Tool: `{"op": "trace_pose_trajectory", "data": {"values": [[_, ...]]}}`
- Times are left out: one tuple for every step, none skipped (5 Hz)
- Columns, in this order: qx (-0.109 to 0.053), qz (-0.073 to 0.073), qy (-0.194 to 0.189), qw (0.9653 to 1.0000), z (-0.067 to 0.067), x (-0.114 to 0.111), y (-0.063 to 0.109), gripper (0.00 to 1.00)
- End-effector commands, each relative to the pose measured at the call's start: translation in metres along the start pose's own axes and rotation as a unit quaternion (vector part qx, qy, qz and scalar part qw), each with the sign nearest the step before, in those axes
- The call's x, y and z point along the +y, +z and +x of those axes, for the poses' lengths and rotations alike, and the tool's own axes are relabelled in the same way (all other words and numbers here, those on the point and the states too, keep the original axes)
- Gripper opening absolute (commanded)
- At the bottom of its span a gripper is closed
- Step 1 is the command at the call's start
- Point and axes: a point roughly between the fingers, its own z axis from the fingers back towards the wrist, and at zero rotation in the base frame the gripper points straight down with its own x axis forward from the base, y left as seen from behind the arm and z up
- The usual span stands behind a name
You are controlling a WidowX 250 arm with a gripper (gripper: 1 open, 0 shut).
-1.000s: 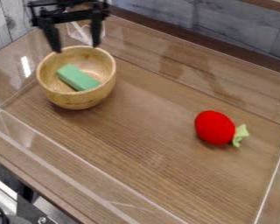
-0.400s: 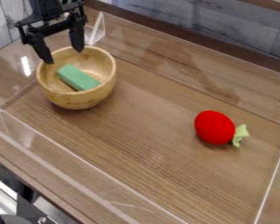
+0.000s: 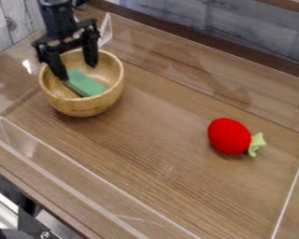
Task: Remove the green stick from the brown bowl and put it on the table
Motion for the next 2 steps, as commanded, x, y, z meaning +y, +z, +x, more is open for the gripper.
{"op": "trace_pose_trajectory", "data": {"values": [[-0.020,-0.019,0.015,0.9995,0.017,-0.004,0.011,1.00],[-0.018,-0.024,0.031,0.9991,0.031,-0.001,0.009,1.00]]}}
